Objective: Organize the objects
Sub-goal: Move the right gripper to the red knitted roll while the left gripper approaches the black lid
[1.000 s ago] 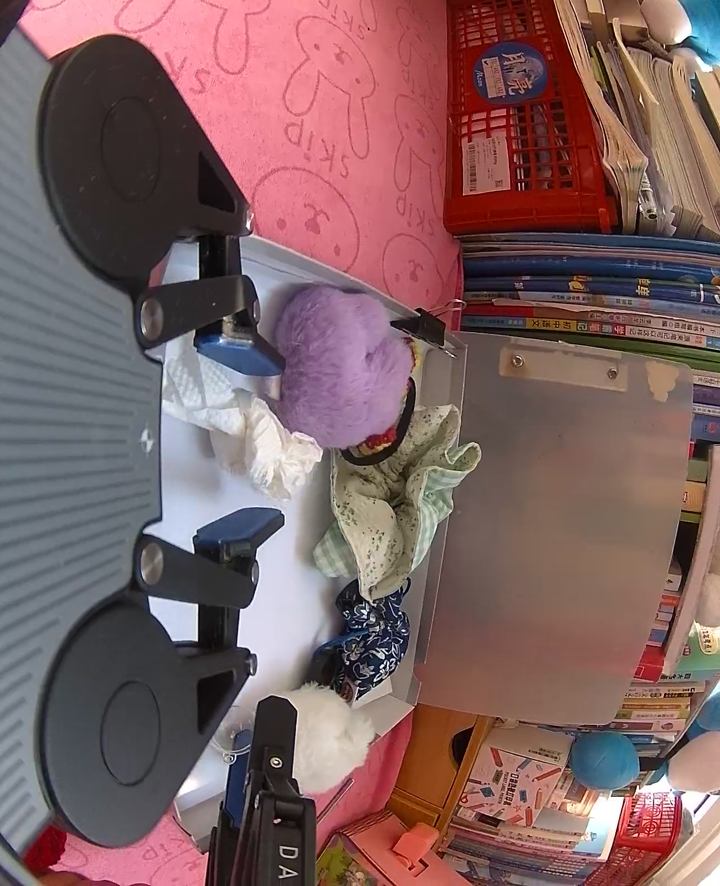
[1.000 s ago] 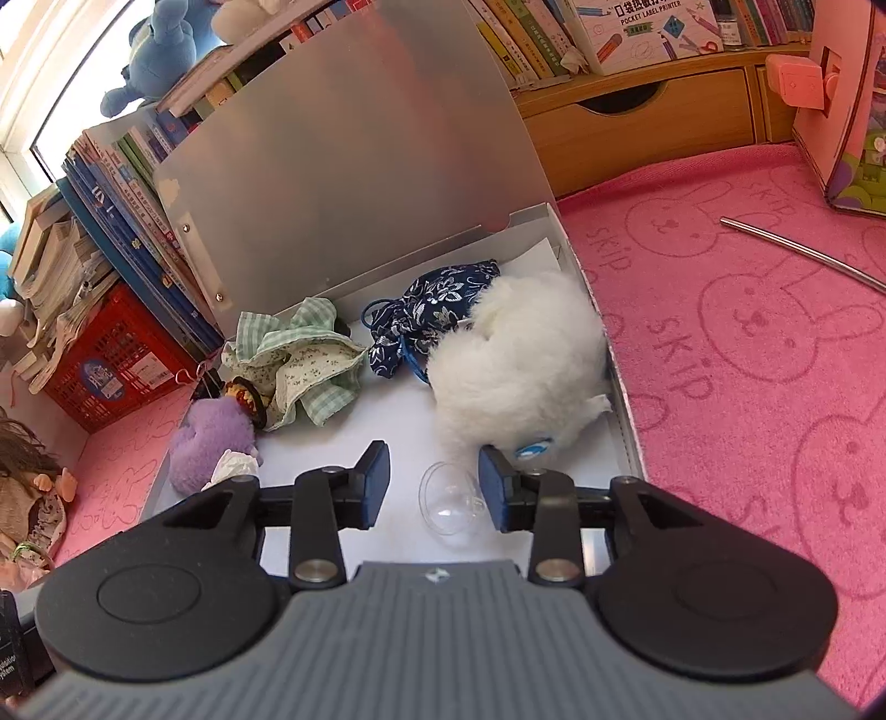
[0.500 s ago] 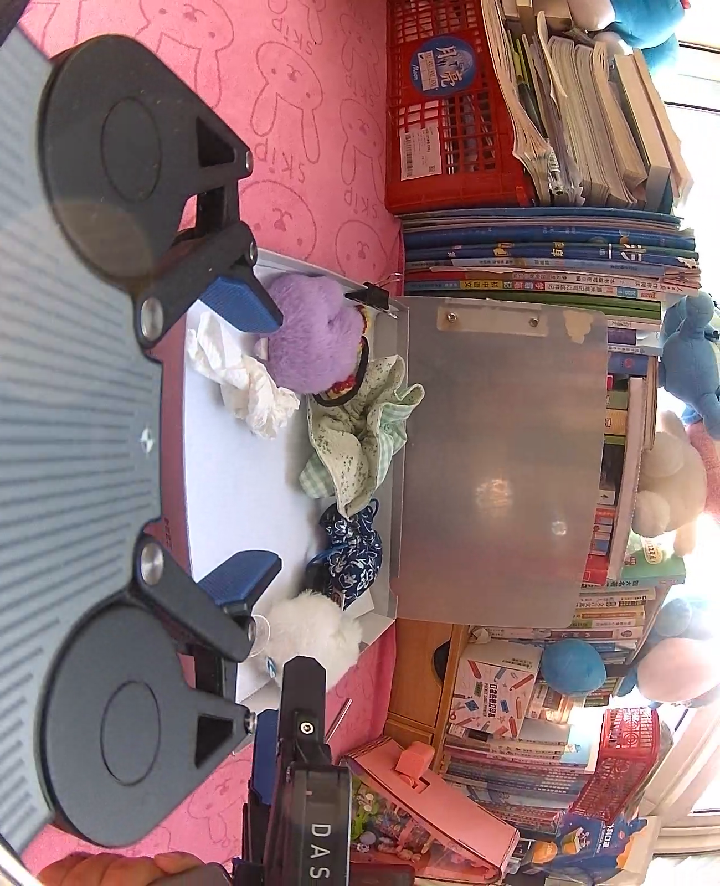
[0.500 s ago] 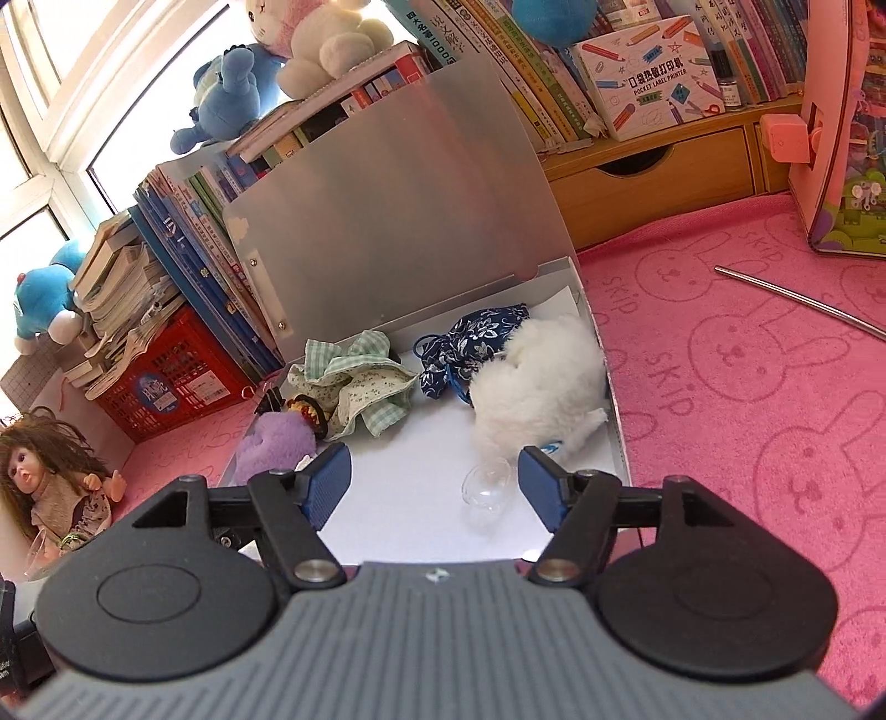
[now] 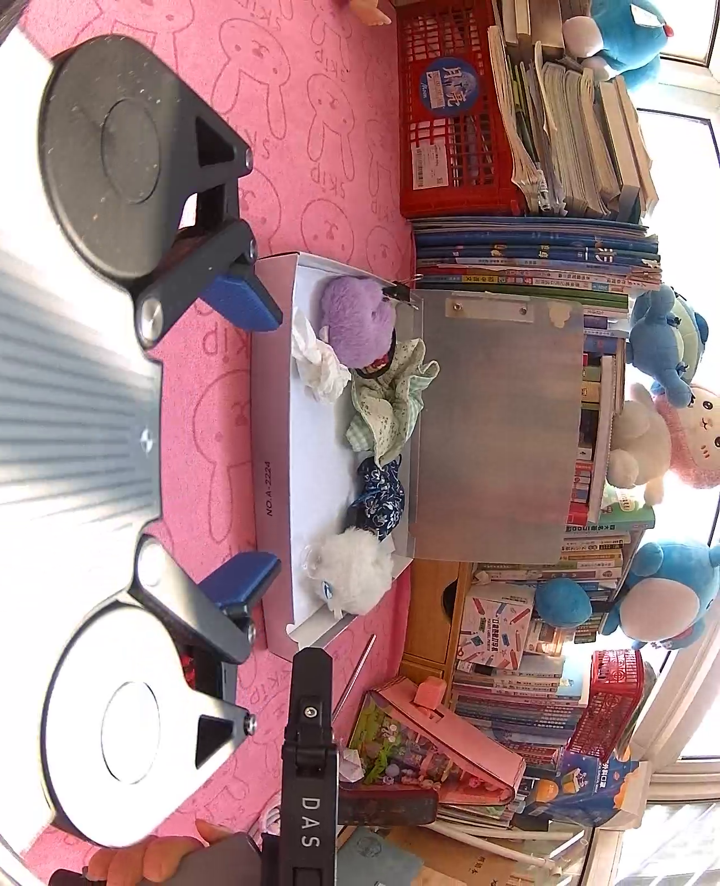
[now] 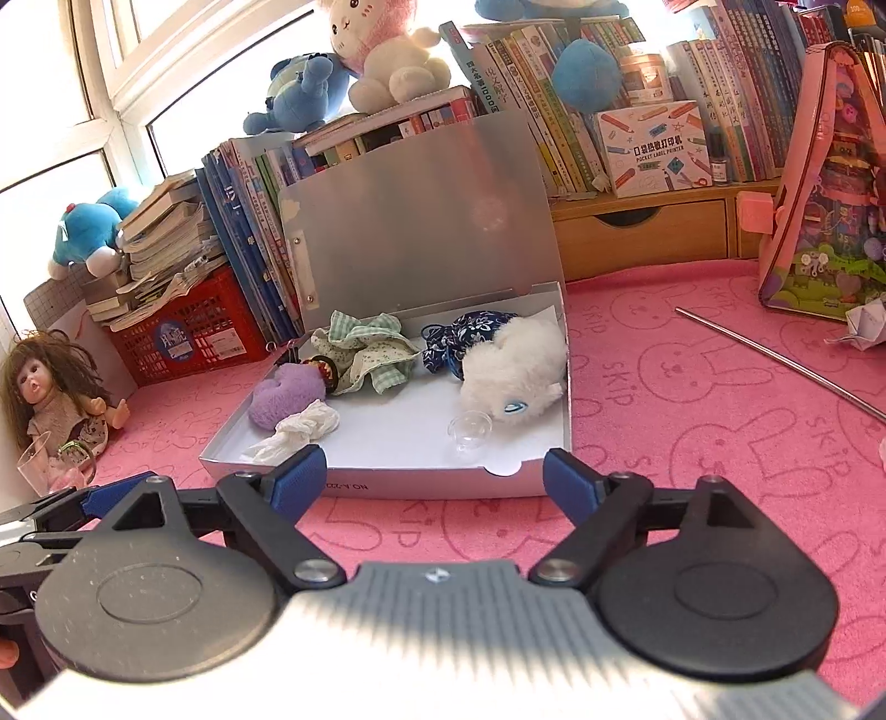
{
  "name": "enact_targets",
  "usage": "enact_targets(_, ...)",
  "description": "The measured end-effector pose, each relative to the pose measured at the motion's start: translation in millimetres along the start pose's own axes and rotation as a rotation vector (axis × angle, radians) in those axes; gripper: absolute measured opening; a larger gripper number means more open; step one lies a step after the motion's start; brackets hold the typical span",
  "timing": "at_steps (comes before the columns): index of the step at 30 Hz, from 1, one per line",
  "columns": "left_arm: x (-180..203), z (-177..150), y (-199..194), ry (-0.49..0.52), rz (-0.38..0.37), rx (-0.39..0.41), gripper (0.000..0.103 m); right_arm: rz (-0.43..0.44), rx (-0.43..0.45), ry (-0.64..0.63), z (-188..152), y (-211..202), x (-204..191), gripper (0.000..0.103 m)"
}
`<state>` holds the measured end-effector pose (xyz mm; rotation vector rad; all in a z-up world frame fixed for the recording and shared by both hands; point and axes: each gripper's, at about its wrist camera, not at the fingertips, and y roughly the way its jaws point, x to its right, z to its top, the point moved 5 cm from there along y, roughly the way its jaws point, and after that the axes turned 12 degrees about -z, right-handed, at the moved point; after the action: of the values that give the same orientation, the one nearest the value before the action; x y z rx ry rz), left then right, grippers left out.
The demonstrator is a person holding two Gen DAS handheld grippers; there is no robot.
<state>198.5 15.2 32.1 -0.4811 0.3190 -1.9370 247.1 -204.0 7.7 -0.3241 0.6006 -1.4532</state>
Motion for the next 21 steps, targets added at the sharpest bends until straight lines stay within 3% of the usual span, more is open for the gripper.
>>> enact_targets(12, 26.1, -39.4, -48.4, 0.016, -0.054, -0.021, 0.09, -0.066, 0.015, -0.123, -33.4, -23.8, -0.9, 0.1)
enact_targets(21, 37.6, -70.8, -66.4, 0.031, -0.066, -0.039, 0.09, -0.059, -0.006, -0.137, -54.3, -31.6, 1.4, 0.102)
